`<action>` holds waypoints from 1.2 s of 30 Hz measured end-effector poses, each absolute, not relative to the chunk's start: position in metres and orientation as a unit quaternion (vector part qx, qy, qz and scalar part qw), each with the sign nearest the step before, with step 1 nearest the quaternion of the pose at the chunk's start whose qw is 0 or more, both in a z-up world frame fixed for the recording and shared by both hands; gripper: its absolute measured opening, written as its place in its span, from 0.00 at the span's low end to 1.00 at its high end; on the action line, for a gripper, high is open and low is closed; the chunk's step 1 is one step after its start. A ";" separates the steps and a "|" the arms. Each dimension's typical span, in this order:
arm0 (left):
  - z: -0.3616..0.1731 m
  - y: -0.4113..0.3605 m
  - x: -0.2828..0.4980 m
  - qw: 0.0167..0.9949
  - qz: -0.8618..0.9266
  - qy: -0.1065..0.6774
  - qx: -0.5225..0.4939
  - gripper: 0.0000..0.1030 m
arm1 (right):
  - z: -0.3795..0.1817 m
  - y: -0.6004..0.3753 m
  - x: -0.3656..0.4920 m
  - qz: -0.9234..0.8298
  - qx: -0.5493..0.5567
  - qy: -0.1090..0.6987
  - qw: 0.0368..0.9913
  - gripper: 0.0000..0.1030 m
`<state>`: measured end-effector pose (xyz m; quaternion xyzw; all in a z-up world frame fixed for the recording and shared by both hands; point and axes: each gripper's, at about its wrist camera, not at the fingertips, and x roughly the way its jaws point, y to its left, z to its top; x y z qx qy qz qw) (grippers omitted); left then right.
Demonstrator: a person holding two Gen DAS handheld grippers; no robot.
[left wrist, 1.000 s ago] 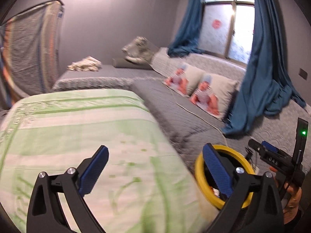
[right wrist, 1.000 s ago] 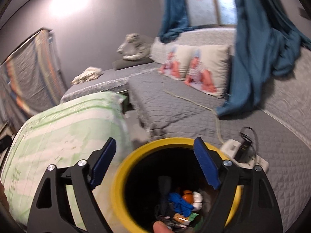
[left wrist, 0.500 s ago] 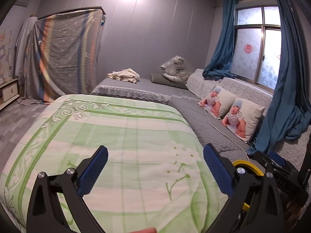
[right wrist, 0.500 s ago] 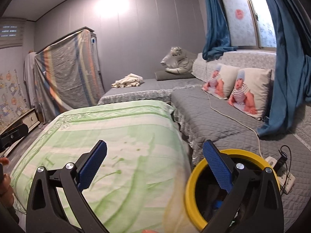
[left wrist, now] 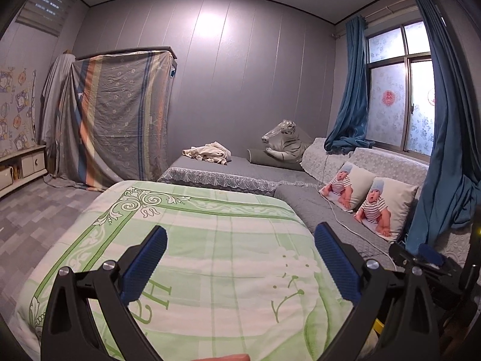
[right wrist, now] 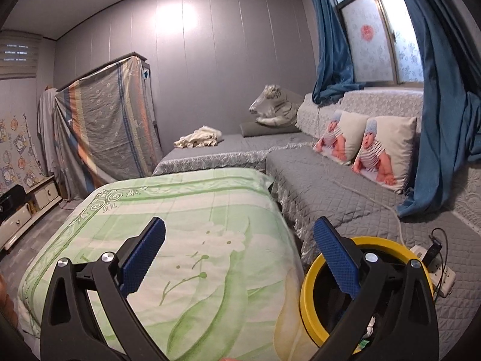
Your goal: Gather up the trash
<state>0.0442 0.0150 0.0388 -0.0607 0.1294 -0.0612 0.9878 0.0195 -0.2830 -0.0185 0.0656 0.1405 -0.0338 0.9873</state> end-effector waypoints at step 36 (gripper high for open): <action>0.015 0.022 0.054 0.982 -0.073 0.147 -0.089 0.92 | -0.038 -0.273 0.026 -0.033 0.082 0.159 0.983 0.92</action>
